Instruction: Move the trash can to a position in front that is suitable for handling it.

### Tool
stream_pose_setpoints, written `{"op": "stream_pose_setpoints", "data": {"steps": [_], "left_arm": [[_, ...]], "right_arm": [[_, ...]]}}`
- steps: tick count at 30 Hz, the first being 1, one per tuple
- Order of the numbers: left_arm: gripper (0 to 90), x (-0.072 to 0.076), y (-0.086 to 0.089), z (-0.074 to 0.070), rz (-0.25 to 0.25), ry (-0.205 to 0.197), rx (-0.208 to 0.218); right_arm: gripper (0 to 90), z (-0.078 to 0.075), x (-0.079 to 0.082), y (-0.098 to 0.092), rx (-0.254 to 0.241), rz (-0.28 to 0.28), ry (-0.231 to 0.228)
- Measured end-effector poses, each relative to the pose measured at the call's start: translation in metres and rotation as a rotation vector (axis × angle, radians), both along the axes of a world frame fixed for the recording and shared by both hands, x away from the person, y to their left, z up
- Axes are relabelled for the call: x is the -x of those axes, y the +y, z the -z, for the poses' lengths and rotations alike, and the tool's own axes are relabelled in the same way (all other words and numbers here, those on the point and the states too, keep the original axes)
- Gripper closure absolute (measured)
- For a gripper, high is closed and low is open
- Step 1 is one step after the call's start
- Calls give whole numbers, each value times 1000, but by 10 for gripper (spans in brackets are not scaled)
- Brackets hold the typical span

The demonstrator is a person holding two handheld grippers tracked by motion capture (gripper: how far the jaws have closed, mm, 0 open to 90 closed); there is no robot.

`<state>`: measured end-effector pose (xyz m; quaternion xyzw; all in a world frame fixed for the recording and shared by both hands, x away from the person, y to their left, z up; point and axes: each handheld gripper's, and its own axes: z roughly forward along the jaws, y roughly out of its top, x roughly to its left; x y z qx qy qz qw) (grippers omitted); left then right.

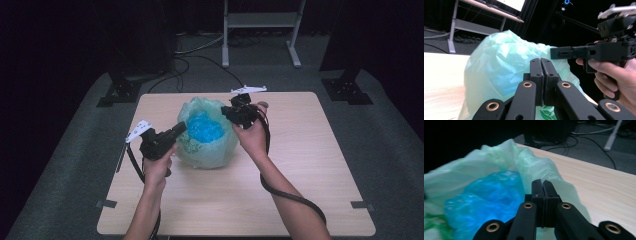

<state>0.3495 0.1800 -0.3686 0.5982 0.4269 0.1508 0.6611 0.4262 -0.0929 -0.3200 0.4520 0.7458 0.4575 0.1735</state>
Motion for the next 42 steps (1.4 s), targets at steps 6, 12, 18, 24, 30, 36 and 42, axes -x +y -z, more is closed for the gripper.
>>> {"op": "stream_pose_setpoints", "data": {"steps": [6,12,18,24,30,36,42], "left_arm": [[889,0,-7,2,19,3,-6],[889,0,-15,5,41,7,-15],[889,1,-22,6,57,8,-31],[889,2,-27,8,67,8,-42],[888,1,-28,9,66,13,-45],[888,1,-29,9,72,12,-51],[888,2,-30,9,73,11,-50]], "right_arm": [[900,-8,7,12,-64,-89,33],[900,-7,8,19,-125,-142,73],[900,-7,12,28,-174,-192,110],[900,-7,13,35,-198,-222,130],[888,-2,10,36,-262,-248,178],[824,5,5,34,-354,-293,235],[774,9,2,32,-406,-302,262]]}}
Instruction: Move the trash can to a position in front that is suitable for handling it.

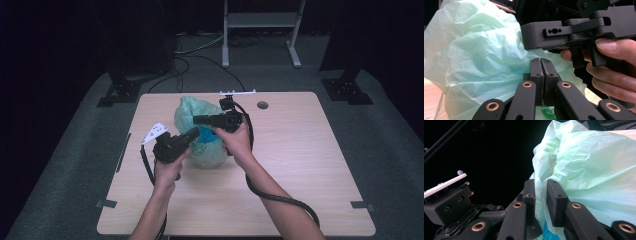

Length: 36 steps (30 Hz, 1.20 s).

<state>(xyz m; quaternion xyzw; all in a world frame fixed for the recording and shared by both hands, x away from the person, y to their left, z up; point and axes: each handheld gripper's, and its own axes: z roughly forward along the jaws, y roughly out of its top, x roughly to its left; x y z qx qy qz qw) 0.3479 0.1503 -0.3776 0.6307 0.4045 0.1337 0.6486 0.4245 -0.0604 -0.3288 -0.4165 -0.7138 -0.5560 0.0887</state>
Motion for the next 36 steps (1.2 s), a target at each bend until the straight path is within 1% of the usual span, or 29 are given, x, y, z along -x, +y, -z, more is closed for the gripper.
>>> {"op": "stream_pose_setpoints", "data": {"steps": [2,6,8,9,10,11,12,13,14,15,17,18,20,21,22,23,24,26,27,28,29,30,31,32,33,34,35,36], "left_arm": [[888,0,0,0,2,1,-3],[888,0,-1,1,6,2,-8],[888,0,-2,0,10,0,-8],[888,0,-2,0,10,-1,-7],[888,1,-3,0,13,-1,-12],[887,1,-3,0,13,0,-12],[887,1,-3,0,13,0,-12],[883,0,-3,1,13,1,-13],[883,0,-3,1,16,6,-10],[859,0,-3,1,24,16,2],[851,0,-2,0,23,16,5],[823,0,-2,-1,26,14,9],[810,1,0,-3,26,15,18],[756,1,1,-4,27,15,21],[737,0,4,-5,28,21,35],[712,0,4,-5,28,21,35],[691,0,7,-6,25,31,53],[629,-1,9,-6,18,32,58],[571,-1,12,-8,8,34,68],[571,-1,14,-8,1,38,79],[523,-1,18,-9,-5,43,98],[427,-1,21,-10,-18,49,112],[427,-1,24,-10,-28,58,115],[373,-3,30,-10,-44,74,140],[352,-3,30,-10,-44,74,140],[311,-4,33,-10,-57,83,147],[311,-4,37,-11,-79,94,157],[287,-5,40,-11,-91,98,160]], "right_arm": [[738,1,-1,1,-3,-7,5],[725,1,-1,3,-1,-7,6],[727,1,-1,5,23,6,-4],[734,2,-1,6,38,13,-7],[775,3,-2,8,67,25,-10],[819,3,-2,8,78,29,-10],[819,3,-2,8,78,29,-10],[864,3,-2,9,92,36,-11],[889,3,-3,9,112,44,-18],[900,4,-3,10,124,51,-20],[900,4,-3,9,128,56,-22],[900,5,-4,8,131,72,-27],[900,5,-4,7,129,78,-28],[900,4,-5,5,128,88,-30],[900,5,-5,4,125,90,-29],[900,5,-5,4,125,90,-29],[900,5,-5,2,122,95,-27],[900,5,-5,2,121,96,-28],[900,5,-5,1,118,98,-31],[900,5,-5,0,115,99,-33],[900,4,-4,-1,111,99,-33],[900,4,-4,-2,108,98,-37],[900,4,-4,-2,108,98,-37],[900,3,-3,-3,102,96,-36],[900,3,-3,-3,100,97,-36],[900,2,-3,-4,96,96,-42],[900,2,-3,-4,96,96,-42],[900,1,-2,-4,91,98,-41]]}}
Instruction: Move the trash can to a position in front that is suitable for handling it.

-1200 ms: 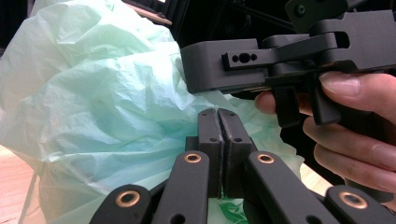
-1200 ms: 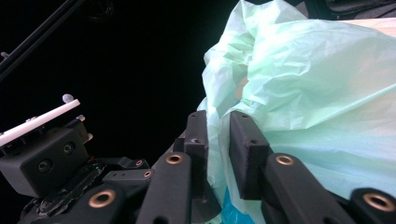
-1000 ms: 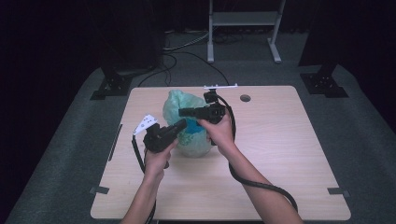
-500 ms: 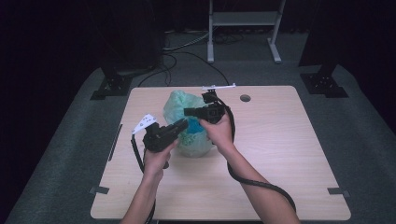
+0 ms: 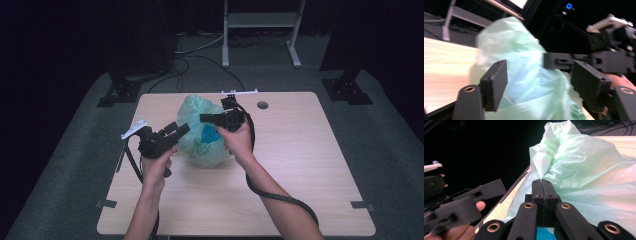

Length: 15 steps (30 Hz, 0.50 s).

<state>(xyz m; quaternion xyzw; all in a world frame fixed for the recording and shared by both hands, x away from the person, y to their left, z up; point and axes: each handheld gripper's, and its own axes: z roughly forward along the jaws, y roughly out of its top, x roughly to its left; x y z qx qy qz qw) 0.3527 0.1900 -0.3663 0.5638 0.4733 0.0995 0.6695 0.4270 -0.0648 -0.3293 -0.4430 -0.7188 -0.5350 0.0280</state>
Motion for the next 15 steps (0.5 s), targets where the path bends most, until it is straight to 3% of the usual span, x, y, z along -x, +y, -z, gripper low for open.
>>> {"op": "stream_pose_setpoints", "data": {"steps": [3,15], "left_arm": [[188,-2,8,-1,-55,20,-8],[97,-3,18,-1,-104,43,29]], "right_arm": [[900,-5,2,-3,-6,3,-11],[900,-31,7,-24,-37,25,-54]]}}
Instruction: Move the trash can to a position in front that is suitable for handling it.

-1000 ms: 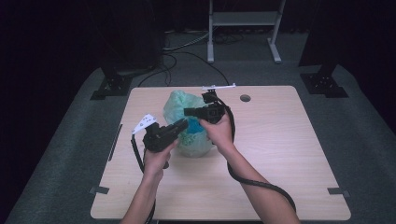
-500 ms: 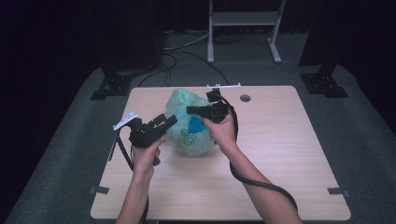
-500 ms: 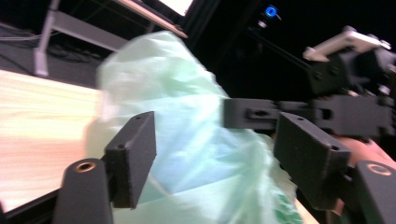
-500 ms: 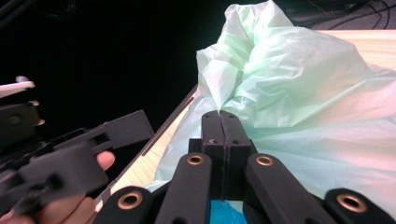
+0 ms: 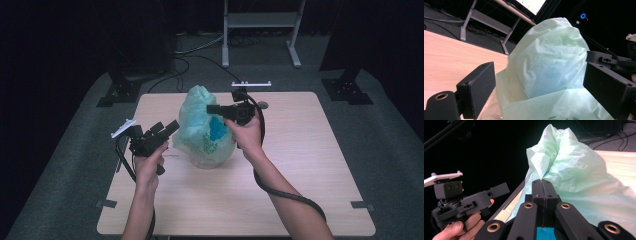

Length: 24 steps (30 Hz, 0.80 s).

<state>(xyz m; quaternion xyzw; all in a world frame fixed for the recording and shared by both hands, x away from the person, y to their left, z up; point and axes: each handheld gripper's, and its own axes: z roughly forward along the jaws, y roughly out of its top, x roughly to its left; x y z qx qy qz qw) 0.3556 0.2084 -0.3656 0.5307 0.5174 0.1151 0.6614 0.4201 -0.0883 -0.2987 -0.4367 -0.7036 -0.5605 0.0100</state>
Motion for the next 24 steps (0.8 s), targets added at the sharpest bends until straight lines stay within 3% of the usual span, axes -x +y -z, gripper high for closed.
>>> {"op": "stream_pose_setpoints", "data": {"steps": [9,17,24], "left_arm": [[96,0,9,0,-16,-4,30],[96,-2,10,4,-11,10,23],[96,0,12,3,-37,7,1]], "right_arm": [[900,-16,2,-10,-29,20,-22],[900,-29,2,-10,-35,26,-50],[900,-40,3,-11,-38,31,-68]]}}
